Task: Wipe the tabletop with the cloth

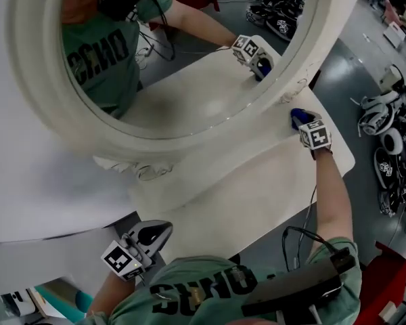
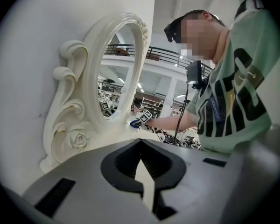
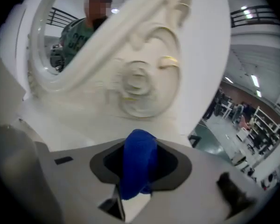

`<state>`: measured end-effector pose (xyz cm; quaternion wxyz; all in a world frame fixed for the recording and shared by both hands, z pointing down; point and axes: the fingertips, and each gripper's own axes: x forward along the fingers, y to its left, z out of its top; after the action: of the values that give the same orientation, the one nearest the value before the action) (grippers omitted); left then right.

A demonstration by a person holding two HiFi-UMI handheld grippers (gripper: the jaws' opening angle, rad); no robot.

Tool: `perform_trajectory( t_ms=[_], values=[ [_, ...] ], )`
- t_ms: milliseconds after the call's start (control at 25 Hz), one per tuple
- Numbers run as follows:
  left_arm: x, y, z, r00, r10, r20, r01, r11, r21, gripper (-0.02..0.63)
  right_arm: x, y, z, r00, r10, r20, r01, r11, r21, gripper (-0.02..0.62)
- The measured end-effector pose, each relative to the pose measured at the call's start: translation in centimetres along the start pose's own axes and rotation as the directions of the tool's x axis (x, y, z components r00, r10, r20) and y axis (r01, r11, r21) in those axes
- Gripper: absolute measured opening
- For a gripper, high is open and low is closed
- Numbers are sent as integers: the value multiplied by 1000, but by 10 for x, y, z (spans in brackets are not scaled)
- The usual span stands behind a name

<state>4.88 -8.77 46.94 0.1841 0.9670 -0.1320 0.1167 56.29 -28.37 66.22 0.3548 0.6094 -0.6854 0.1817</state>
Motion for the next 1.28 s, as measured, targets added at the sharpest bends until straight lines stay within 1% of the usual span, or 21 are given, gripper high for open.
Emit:
perform_trajectory(
  t_ms=[80, 120, 200, 280, 320, 400, 440, 480, 520, 600, 640, 680, 720, 800, 840, 880, 920, 960, 1040, 1160, 1280],
  values=[
    [20, -4, 12, 1000, -3, -28, 3, 1000, 6, 9, -2, -74, -5, 997, -74, -12, 75, 995, 68, 129],
    [27, -5, 23, 999, -1, -38, 2, 1000, 9, 8, -6, -102, -3, 995, -95, -15, 96, 991, 95, 129],
    [37, -7, 36, 999, 1, -50, -1, 1000, 6, 8, -6, -131, 0, 994, -107, -18, 108, 985, 131, 129],
    [41, -2, 25, 997, 16, -75, -15, 1000, 6, 9, 1, -136, -4, 993, -113, -23, 115, 983, 140, 128],
    [43, 0, 18, 997, 18, -75, -17, 1000, 7, 9, 4, -136, -7, 992, -123, -29, 126, 983, 136, 127],
    [42, 5, 9, 999, 8, -53, -8, 1000, 10, 9, 5, -127, -6, 989, -142, -31, 145, 983, 112, 127],
    [39, 7, 8, 999, 6, -44, -5, 1000, 13, 9, 1, -112, 2, 991, -132, -13, 133, 987, 94, 127],
    [32, 9, 10, 999, 7, -37, -7, 1000, 17, 9, -6, -85, 15, 995, -100, 21, 98, 993, 72, 127],
    [22, 11, 11, 999, 12, -32, -11, 1000, 23, 9, -15, -46, 33, 997, -47, 60, 45, 998, 43, 127],
    [-7, 13, 14, 1000, 21, -12, -20, 999, 37, 9, -40, 63, 68, 988, 96, 119, -92, 995, -39, 127],
    [-25, 13, 15, 1000, 24, 5, -24, 999, 37, 9, -54, 129, 80, 975, 180, 131, -170, 982, -85, 127],
    [-44, 11, 16, 999, 27, 24, -28, 999, 36, 9, -70, 201, 89, 954, 267, 136, -250, 960, -129, 129],
    [-64, 9, 16, 999, 31, 40, -33, 999, 36, 9, -87, 274, 96, 926, 352, 138, -328, 929, -171, 128],
    [-108, 6, 16, 997, 41, 58, -44, 998, 50, 9, -119, 414, 108, 860, 492, 136, -453, 858, -241, 129],
    [-130, 4, 15, 997, 46, 64, -49, 997, 58, 9, -130, 474, 112, 834, 536, 131, -489, 828, -275, 129],
    [-151, 1, 16, 996, 50, 71, -55, 996, 65, 9, -138, 524, 114, 818, 562, 122, -508, 806, -304, 129],
    [-172, -3, 17, 995, 54, 80, -60, 996, 71, 9, -143, 564, 114, 810, 575, 112, -517, 792, -326, 129],
    [-192, -7, 16, 994, 57, 92, -65, 995, 79, 9, -145, 594, 114, 810, 577, 104, -516, 786, -340, 129],
    [-231, -12, 9, 991, 72, 115, -83, 992, 92, 9, -146, 629, 114, 827, 555, 92, -490, 791, -365, 129],
    [-277, -13, -2, 988, 95, 118, -108, 989, 102, 9, -142, 640, 114, 858, 508, 73, -441, 803, -401, 127],
    [-294, -15, -3, 988, 89, 125, -102, 989, 110, 9, -138, 632, 108, 868, 494, 58, -426, 799, -424, 128]
  ],
)
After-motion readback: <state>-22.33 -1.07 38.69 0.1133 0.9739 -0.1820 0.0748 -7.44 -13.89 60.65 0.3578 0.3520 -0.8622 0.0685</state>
